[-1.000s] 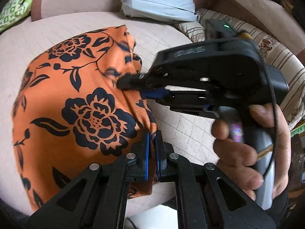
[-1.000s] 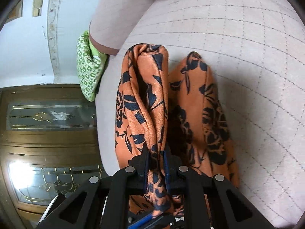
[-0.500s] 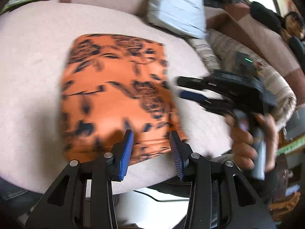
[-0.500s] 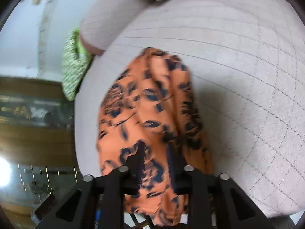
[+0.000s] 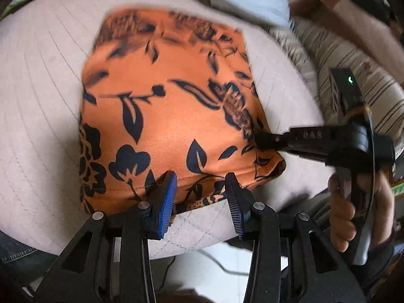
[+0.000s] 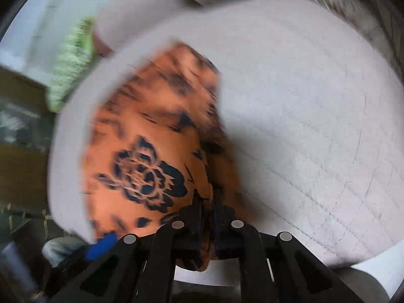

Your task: Fold small clothes

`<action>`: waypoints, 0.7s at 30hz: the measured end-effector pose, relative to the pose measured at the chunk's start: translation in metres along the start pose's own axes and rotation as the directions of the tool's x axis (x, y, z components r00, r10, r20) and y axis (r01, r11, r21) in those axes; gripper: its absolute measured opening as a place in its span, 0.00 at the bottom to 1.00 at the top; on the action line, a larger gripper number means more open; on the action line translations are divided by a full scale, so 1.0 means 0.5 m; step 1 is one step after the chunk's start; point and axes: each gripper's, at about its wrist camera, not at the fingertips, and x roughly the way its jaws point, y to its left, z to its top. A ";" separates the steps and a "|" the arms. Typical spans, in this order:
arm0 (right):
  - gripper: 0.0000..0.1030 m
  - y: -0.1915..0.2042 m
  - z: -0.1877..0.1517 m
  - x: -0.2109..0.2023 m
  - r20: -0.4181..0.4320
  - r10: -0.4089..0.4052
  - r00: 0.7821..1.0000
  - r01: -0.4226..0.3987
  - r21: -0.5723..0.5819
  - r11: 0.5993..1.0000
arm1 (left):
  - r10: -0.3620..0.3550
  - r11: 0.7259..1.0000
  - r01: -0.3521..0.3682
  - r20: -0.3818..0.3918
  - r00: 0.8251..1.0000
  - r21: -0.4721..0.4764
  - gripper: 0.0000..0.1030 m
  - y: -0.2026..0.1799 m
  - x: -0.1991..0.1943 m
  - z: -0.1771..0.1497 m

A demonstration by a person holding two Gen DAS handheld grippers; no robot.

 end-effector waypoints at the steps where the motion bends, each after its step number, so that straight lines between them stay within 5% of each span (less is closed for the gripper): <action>1: 0.06 0.000 0.002 0.000 0.002 -0.001 1.000 0.001 0.005 1.000 | 0.011 1.000 -0.011 0.012 1.000 0.006 0.38 -0.003 0.001 -0.001; 8: 0.09 -0.025 -0.007 -0.040 0.027 0.070 0.997 -0.071 0.042 0.997 | -0.084 0.996 0.085 0.034 0.996 -0.034 0.38 0.016 -0.072 0.001; 12: 0.13 -0.077 -0.021 -0.114 0.153 0.135 0.979 -0.139 0.018 0.990 | -0.121 0.985 0.134 0.115 0.986 -0.112 0.39 0.069 -0.128 0.014; 14: 0.16 -0.086 -0.024 -0.154 0.239 0.170 0.956 -0.178 0.012 0.984 | -0.118 0.976 0.144 0.156 0.981 -0.165 0.50 0.104 -0.157 0.028; 17: 0.41 -0.096 -0.028 -0.188 0.326 0.274 0.905 -0.299 0.029 0.954 | -0.103 0.966 0.146 0.201 0.974 -0.212 0.58 0.143 -0.176 0.058; 21: 0.43 -0.072 -0.022 -0.214 0.379 0.400 0.834 -0.433 0.000 0.902 | -0.090 0.953 0.142 0.196 0.976 -0.269 0.58 0.198 -0.173 0.110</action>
